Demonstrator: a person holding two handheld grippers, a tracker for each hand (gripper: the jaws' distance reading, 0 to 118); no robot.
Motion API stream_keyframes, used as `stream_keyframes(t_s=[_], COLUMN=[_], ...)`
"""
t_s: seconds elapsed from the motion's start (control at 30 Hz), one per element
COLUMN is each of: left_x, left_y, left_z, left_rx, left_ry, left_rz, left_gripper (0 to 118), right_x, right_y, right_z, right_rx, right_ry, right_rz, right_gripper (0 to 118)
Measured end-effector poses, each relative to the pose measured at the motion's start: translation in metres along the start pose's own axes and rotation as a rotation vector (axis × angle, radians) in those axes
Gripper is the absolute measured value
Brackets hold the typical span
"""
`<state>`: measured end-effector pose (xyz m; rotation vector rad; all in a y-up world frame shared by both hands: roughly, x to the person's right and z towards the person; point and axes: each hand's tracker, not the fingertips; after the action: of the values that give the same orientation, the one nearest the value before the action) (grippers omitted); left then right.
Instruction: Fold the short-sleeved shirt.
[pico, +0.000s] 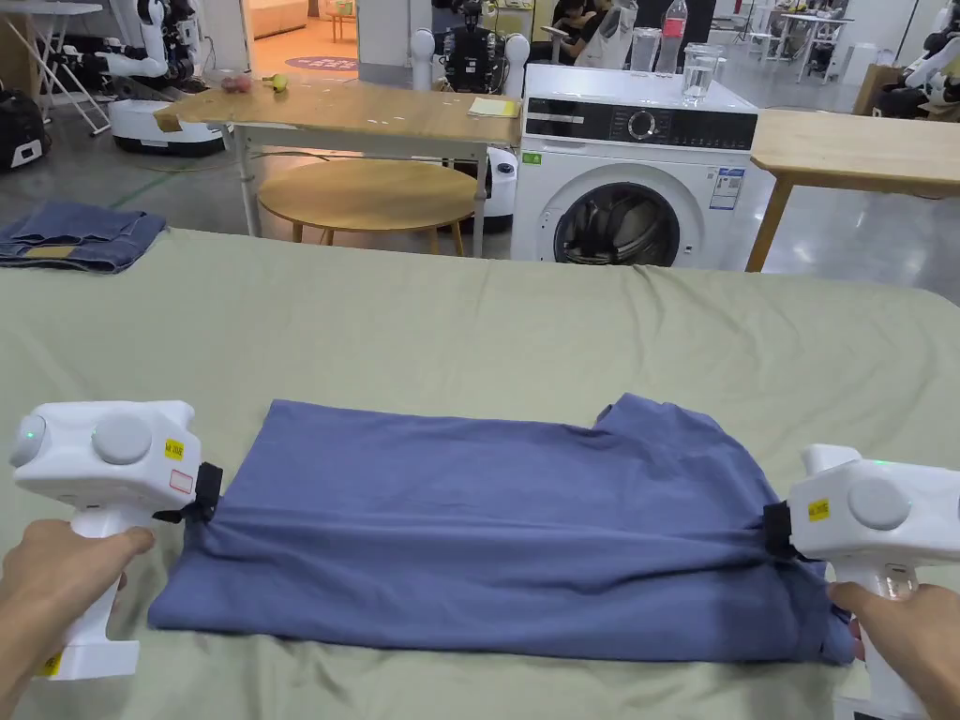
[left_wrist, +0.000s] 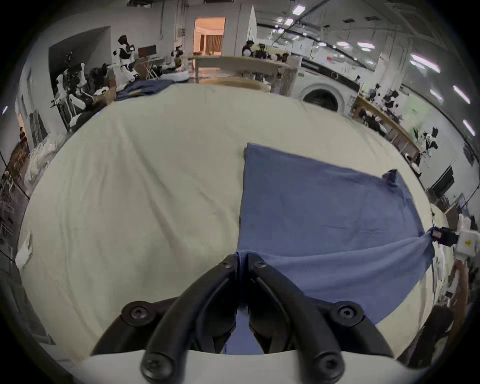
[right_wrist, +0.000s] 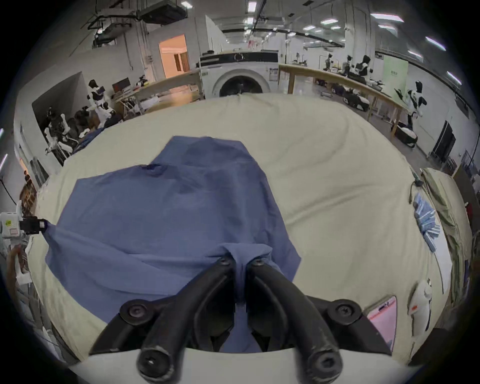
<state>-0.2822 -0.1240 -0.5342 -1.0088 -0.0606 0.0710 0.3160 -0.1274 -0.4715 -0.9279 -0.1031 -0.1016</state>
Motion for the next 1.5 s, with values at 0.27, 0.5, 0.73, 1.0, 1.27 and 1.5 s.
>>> stream_keyframes(t_s=[0.27, 0.5, 0.73, 1.0, 1.27, 1.5], left_x=[0.015, 0.045, 0.065, 0.048, -0.009, -0.014], left_y=[-0.005, -0.037, -0.093, -0.121, -0.081, -0.063], left_z=[0.016, 0.083, 0.128, 0.137, 0.081, 0.027], left_rx=[0.033, 0.355, 0.606, 0.478, 0.122, -0.147], left_ry=[-0.034, -0.074, -0.03, -0.024, -0.062, -0.029], left_rz=[-0.006, -0.085, -0.09, -0.042, 0.063, 0.051], left_gripper=[29, 38, 7, 0, 0, 49], right_x=[-0.014, -0.053, -0.094, -0.105, -0.098, -0.089], right_y=[0.001, -0.027, -0.068, -0.085, -0.094, -0.099], right_z=[0.019, 0.081, 0.123, 0.136, 0.123, 0.114], right_rx=[0.147, 0.458, 0.645, 0.646, 0.574, 0.521], right_ry=[-0.064, -0.064, -0.003, 0.018, 0.026, 0.001], right_rz=[0.047, 0.067, 0.031, 0.014, 0.039, 0.046], right_gripper=[44, 56, 4, 0, 0, 0])
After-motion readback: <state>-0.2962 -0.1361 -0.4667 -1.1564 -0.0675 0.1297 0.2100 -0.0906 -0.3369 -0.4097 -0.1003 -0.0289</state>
